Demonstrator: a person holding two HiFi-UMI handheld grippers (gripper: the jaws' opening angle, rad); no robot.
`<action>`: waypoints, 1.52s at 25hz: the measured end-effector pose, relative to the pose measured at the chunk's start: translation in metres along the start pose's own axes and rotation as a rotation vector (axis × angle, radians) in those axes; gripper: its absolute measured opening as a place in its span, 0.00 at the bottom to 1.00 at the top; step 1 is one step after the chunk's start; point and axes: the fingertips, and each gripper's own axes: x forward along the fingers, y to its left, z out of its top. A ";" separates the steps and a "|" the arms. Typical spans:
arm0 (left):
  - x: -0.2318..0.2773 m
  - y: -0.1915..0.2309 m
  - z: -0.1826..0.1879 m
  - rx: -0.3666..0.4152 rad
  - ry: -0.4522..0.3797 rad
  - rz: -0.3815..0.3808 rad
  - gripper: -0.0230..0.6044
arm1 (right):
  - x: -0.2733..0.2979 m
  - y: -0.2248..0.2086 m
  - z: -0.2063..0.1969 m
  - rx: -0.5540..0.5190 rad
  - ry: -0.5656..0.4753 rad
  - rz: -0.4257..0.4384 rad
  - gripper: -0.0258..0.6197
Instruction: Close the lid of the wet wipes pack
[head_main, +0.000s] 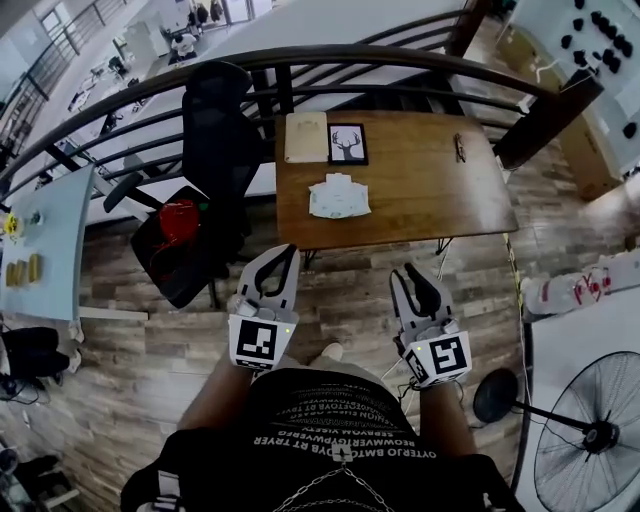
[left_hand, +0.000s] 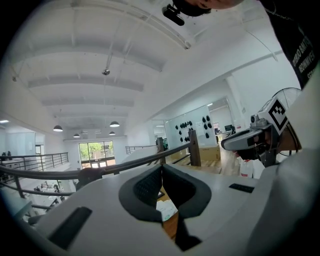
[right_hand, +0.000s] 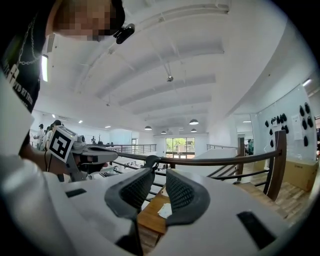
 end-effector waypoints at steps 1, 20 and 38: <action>0.001 -0.002 0.000 -0.001 0.003 0.005 0.08 | 0.000 -0.005 -0.002 0.003 0.001 0.002 0.19; 0.019 0.006 -0.011 -0.002 0.035 0.012 0.08 | 0.028 -0.011 -0.023 0.051 0.034 0.039 0.19; 0.088 0.053 -0.023 -0.023 0.064 -0.048 0.08 | 0.110 -0.036 -0.024 0.066 0.080 0.012 0.19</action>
